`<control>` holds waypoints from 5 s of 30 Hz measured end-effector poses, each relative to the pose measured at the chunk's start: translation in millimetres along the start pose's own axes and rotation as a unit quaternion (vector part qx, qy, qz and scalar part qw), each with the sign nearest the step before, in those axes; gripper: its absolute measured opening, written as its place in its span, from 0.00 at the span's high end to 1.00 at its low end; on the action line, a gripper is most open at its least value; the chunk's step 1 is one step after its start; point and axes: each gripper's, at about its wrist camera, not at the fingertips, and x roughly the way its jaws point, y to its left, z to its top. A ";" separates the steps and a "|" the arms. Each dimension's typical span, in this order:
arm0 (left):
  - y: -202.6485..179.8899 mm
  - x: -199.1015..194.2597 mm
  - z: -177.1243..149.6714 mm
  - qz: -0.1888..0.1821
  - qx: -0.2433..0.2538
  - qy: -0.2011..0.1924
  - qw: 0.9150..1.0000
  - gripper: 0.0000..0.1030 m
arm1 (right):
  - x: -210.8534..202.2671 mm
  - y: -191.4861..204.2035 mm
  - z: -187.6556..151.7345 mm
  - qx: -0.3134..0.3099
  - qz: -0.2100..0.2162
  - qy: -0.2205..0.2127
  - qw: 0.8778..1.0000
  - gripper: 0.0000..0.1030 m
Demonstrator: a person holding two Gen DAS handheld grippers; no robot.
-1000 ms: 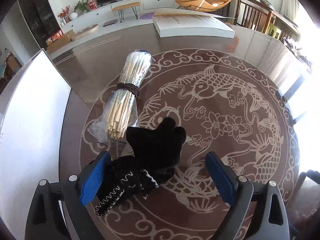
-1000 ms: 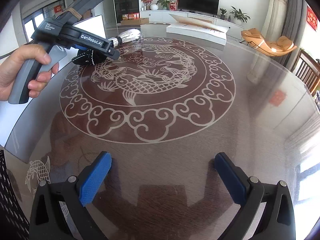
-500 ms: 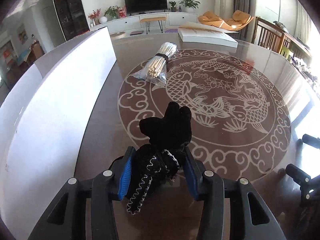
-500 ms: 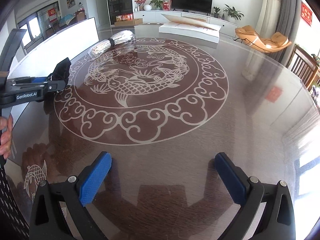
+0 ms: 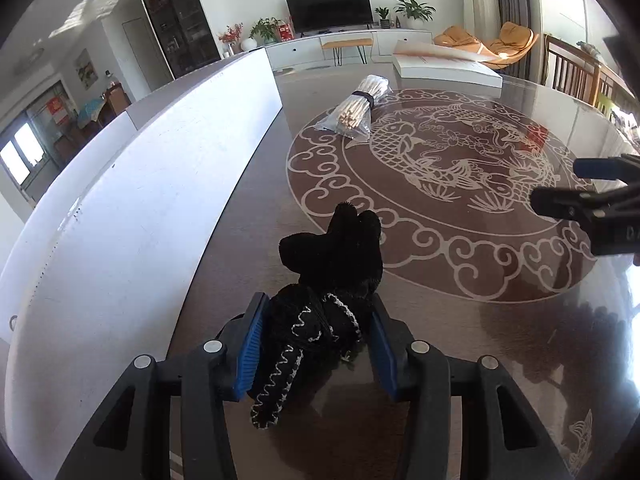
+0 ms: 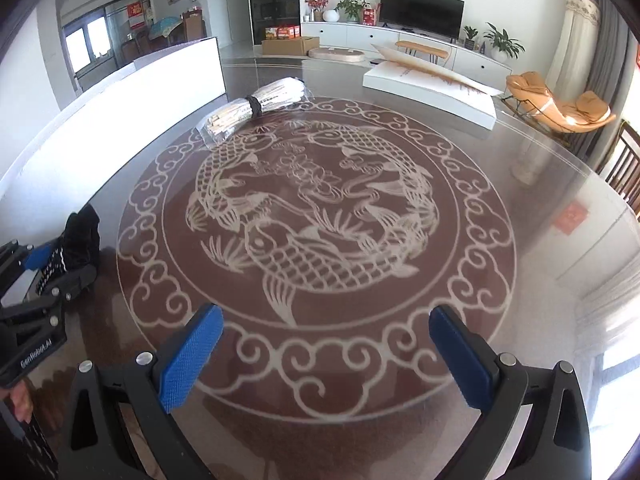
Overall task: Organize objects
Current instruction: 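Grasp the black socks with the left tool while the right tool grasps the bagged chopsticks, then lift the black socks with the left tool while the right tool lifts the chopsticks, then carry the socks and chopsticks into the enclosure and open both tools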
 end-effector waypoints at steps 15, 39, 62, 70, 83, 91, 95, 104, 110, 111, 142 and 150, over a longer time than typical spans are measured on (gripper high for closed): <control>2.9 1.2 0.9 -0.005 -0.009 -0.004 1.000 0.53 | 142.6 67.0 190.6 0.061 0.050 0.104 0.991 0.20; 5.7 1.8 1.3 -0.012 -0.019 -0.004 1.000 0.53 | -39.6 7.7 -74.5 -0.027 -0.008 -0.007 1.000 0.61; 9.5 13.9 1.3 -0.029 -0.035 0.018 0.999 0.05 | -55.0 -11.0 -108.3 0.033 -0.037 0.004 0.999 0.00; 10.1 16.3 0.5 -0.037 -0.038 0.024 0.998 0.00 | -54.7 -11.1 -108.2 0.033 -0.037 0.004 0.999 0.00; 9.6 15.8 1.1 -0.034 -0.037 0.024 0.998 0.00 | -53.7 -12.2 -107.9 0.032 -0.036 0.006 0.999 0.00; 4.2 13.7 2.1 -0.043 -0.021 0.024 0.999 0.00 | -38.8 -24.1 -74.4 0.016 0.004 0.111 0.994 0.00; -1.2 8.8 2.5 -0.063 -0.010 0.011 0.998 0.24 | -30.2 -26.0 -55.1 0.024 0.009 0.098 0.995 0.26; 20.7 -25.4 2.4 -0.167 -0.066 -0.048 0.983 0.55 | -71.4 -12.6 -60.3 0.004 0.010 0.067 0.998 0.70; 77.6 -89.8 -1.3 -0.191 -0.153 -0.114 0.963 0.55 | -125.3 23.8 -13.9 -0.024 0.052 -0.016 0.998 0.70; 91.3 -101.9 -0.9 -0.183 -0.160 -0.128 0.962 0.55 | -130.2 35.7 -3.2 -0.035 0.062 -0.028 0.997 0.70; 265.3 -87.8 -7.7 0.091 -0.238 -0.023 0.967 0.00 | -60.2 304.5 141.6 -0.099 0.187 0.000 0.977 0.04; 245.0 -98.6 -18.1 0.108 -0.314 0.002 0.943 0.00 | -73.1 261.4 137.6 -0.087 0.140 -0.009 0.986 0.00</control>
